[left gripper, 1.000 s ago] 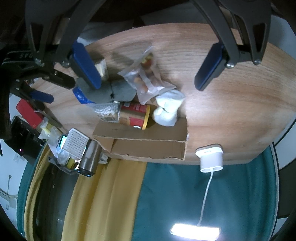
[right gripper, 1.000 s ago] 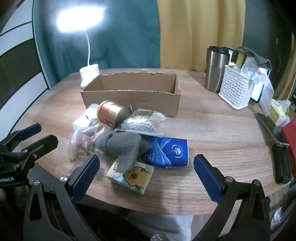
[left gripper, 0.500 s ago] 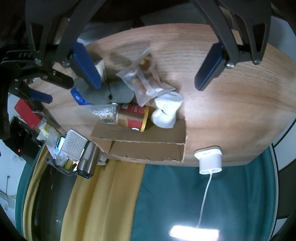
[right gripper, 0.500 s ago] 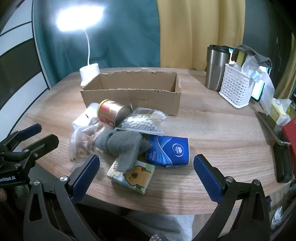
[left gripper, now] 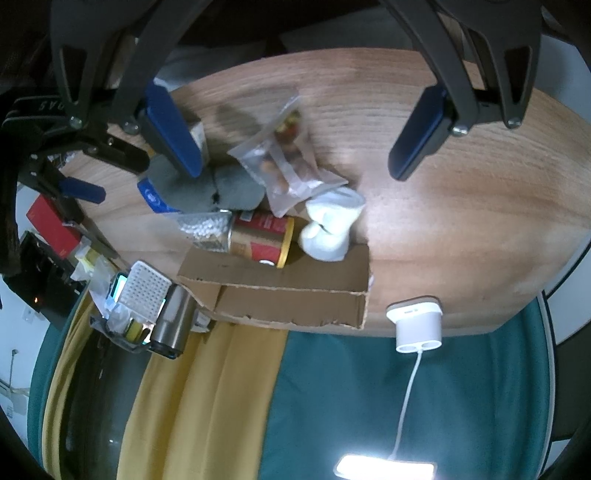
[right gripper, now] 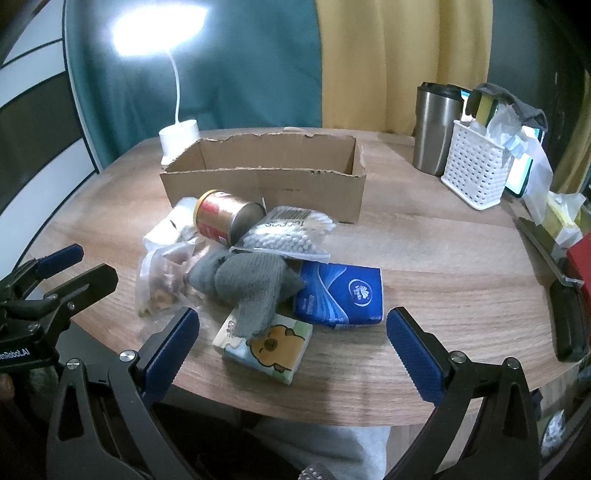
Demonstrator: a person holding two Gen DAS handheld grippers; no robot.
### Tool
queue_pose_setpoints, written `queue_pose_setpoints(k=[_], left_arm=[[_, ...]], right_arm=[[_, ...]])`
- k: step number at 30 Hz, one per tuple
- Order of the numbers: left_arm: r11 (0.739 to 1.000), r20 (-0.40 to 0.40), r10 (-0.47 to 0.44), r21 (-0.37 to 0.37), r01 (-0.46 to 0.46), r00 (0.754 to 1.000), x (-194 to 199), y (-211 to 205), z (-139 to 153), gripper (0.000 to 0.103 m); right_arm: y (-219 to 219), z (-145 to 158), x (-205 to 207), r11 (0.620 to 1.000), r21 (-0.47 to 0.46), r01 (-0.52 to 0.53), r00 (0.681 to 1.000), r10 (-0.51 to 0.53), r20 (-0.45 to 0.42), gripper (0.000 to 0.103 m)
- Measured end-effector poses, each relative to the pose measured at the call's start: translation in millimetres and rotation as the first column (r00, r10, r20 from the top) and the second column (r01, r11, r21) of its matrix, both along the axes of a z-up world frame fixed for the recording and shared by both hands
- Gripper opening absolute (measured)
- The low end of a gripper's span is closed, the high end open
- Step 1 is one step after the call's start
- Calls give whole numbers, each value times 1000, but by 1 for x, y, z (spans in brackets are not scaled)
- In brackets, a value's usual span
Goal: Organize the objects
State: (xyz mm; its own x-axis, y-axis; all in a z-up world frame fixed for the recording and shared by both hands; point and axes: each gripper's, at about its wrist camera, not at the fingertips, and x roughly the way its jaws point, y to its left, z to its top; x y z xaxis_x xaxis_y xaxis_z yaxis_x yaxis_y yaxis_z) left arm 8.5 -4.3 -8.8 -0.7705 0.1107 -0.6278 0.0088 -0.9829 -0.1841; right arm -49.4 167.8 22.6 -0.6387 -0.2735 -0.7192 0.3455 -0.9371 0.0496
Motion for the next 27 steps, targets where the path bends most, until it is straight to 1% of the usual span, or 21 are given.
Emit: queue_pose_setpoints(k=[27], left_arm=[[1000,8,11,-5,-11,1000,-1,-1,-2,102]], right_arm=[[1,0,0,1000,-4,0,1000,0,6,103]])
